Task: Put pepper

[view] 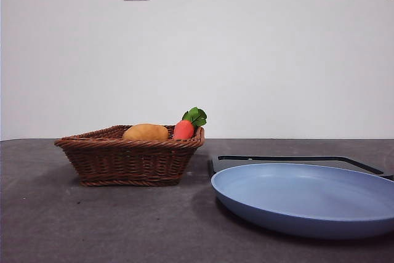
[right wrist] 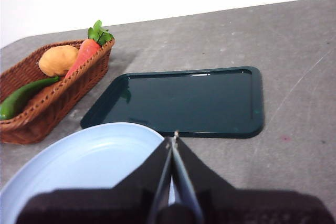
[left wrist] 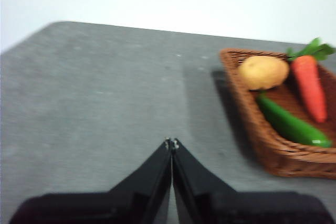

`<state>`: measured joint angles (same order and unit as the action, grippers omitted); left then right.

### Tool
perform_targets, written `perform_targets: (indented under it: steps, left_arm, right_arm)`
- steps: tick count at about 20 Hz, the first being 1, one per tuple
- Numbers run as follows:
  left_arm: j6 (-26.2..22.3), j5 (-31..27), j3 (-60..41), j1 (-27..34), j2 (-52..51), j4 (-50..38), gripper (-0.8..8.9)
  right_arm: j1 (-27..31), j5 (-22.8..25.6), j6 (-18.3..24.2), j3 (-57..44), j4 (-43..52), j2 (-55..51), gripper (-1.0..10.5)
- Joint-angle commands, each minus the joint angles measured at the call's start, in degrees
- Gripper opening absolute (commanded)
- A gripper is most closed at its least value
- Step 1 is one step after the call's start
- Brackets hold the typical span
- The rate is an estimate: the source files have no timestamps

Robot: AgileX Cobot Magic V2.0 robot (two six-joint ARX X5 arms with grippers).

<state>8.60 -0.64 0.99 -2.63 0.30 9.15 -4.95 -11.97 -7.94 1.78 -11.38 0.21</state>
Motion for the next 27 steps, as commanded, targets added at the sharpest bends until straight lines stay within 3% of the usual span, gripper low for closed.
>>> perform_targets:
  steps: [1, 5, 9, 16, 20, 27]
  left_arm:
    - [5.1, 4.3, -0.6, 0.1, -0.2, -1.0, 0.08]
    - [10.3, 9.4, 0.1, 0.1, -0.2, -2.4, 0.06]
    - [13.8, 11.3, 3.1, 0.1, -0.2, -1.2, 0.06]
    - [13.9, 13.2, 12.8, 0.1, 3.1, 6.8, 0.06]
    - [12.3, 16.3, 18.8, 0.1, 7.9, 11.1, 0.06]
    - [4.6, 22.4, 29.8, 0.1, 18.1, 22.4, 0.06]
  right_arm:
    - [0.0, -0.1, -5.3, -0.2, 0.7, -0.2, 0.1]
    - [0.0, -0.1, -13.0, 0.8, 1.1, -0.2, 0.1]
    - [0.0, -0.1, -13.7, 3.3, 1.3, -0.2, 0.1]
    - [0.0, -0.1, -13.5, 12.1, -0.6, 5.0, 0.1]
    - [-0.1, -1.7, -11.1, 19.5, -5.3, 10.8, 0.1]
    - [-0.1, -5.1, -1.4, 35.3, -23.8, 22.7, 0.1]
